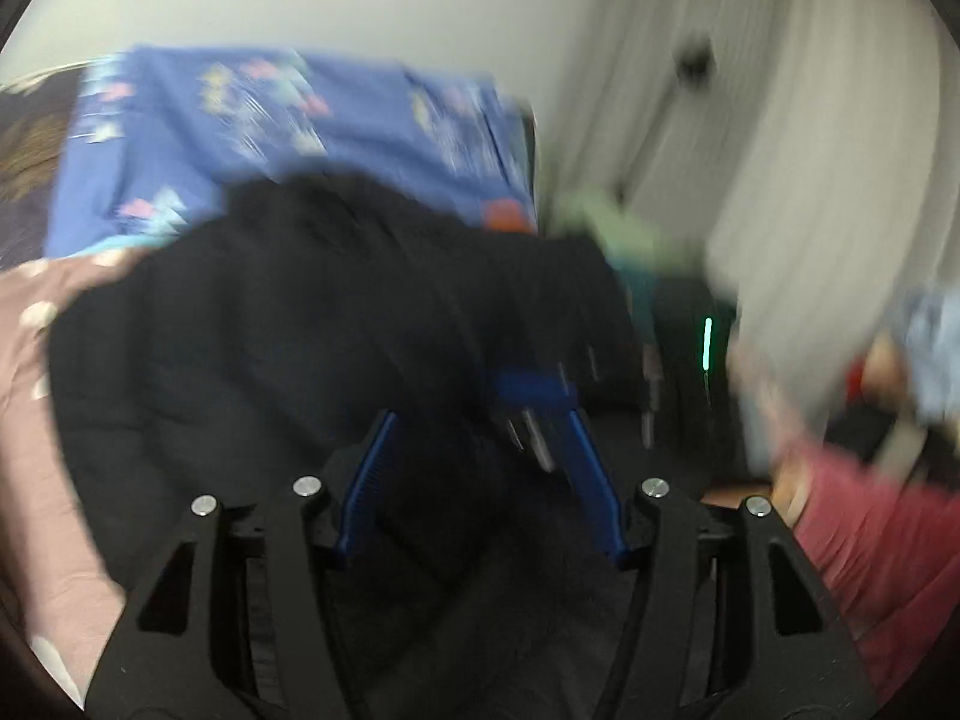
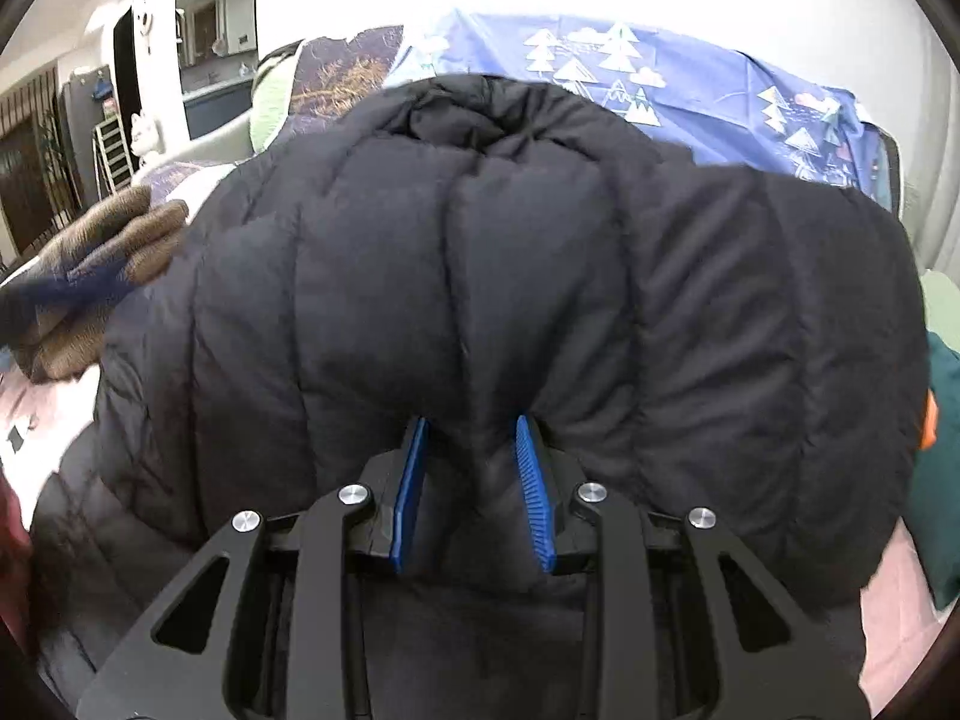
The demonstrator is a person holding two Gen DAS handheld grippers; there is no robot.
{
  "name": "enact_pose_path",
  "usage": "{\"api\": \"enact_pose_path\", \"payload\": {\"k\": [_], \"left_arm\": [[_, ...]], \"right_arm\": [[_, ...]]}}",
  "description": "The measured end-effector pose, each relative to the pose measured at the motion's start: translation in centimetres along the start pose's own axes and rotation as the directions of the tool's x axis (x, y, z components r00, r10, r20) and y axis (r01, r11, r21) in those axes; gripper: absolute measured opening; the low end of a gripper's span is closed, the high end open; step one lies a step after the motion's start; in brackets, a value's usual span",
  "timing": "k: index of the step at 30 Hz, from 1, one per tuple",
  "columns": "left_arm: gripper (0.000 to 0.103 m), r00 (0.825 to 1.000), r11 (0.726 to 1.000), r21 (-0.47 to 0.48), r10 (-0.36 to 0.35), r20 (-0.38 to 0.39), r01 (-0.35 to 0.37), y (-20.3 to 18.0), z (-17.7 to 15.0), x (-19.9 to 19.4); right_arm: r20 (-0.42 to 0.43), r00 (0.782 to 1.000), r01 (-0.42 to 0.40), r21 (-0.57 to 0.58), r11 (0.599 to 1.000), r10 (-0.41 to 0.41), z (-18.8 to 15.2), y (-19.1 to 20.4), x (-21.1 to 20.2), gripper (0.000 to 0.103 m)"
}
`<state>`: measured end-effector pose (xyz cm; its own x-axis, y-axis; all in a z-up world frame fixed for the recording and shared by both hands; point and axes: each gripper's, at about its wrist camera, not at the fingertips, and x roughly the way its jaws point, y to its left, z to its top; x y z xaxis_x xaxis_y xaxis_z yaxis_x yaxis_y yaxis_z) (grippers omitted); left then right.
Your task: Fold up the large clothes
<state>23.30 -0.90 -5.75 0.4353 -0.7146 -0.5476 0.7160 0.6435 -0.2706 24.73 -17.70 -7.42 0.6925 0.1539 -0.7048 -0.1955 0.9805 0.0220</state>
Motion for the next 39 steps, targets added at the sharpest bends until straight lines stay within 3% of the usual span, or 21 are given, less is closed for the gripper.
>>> {"api": "enact_pose_path", "payload": {"k": [3, 6, 9, 13, 16, 18, 19, 24, 32, 35, 39], "left_arm": [[0.045, 0.978, 0.997, 0.069, 0.054, -0.200, -0.041, -1.1, -1.8, 4.8], [0.040, 0.939, 0.984, 0.112, 0.168, -0.299, -0.141, -0.5, -3.1, 7.2], [0.035, 0.924, 0.967, 0.086, 0.256, -0.284, -0.242, 1.1, -2.8, 7.3], [0.035, 0.908, 0.929, 0.023, 0.365, -0.205, -0.369, 3.4, -1.7, 5.5], [0.038, 0.937, 0.941, -0.085, 0.312, -0.160, -0.328, 4.7, -1.2, 3.8], [0.060, 0.952, 0.953, -0.109, 0.262, -0.160, -0.281, 4.8, -1.2, 3.0], [0.062, 0.950, 0.953, -0.106, 0.266, -0.166, -0.285, 4.4, -1.4, 2.5], [0.068, 0.908, 0.922, -0.040, 0.370, -0.195, -0.385, 2.3, -2.7, -0.2], [0.077, 0.880, 0.882, -0.103, 0.437, -0.187, -0.460, 1.1, -5.2, -6.8], [0.082, 0.876, 0.874, -0.132, 0.438, -0.202, -0.467, 0.2, -8.2, -9.3], [0.087, 0.851, 0.834, -0.202, 0.462, -0.250, -0.513, 0.1, -13.6, -12.9]], "right_arm": [[0.006, 0.999, -0.038, 0.073, 0.997, 0.038, 1.2, -1.4, 0.5, 0.030], [0.011, 0.998, -0.060, 0.116, 0.991, 0.059, 1.1, -2.2, -0.4, 0.030], [0.034, 0.999, -0.030, 0.082, 0.996, 0.027, 0.6, -1.9, -2.3, 0.030], [0.034, 0.999, 0.008, 0.060, 0.998, -0.010, -1.5, -2.6, -5.9, 0.031], [0.021, 0.998, 0.052, 0.105, 0.993, -0.054, -4.1, -4.7, -8.9, 0.035], [0.008, 0.997, 0.075, 0.151, 0.986, -0.078, -5.9, -6.5, -10.6, 0.040], [-0.001, 0.996, 0.090, 0.172, 0.981, -0.091, -6.8, -7.3, -11.4, 0.041], [-0.024, 0.991, 0.135, 0.298, 0.945, -0.133, -11.3, -10.9, -14.9, 0.041], [-0.076, 0.992, 0.126, 0.355, 0.926, -0.106, -17.0, -11.8, -18.3, 0.050], [-0.108, 0.991, 0.109, 0.380, 0.919, -0.073, -19.2, -12.0, -19.1, 0.052], [-0.112, 0.993, 0.074, 0.420, 0.905, -0.030, -21.6, -12.0, -20.4, 0.053]]}}
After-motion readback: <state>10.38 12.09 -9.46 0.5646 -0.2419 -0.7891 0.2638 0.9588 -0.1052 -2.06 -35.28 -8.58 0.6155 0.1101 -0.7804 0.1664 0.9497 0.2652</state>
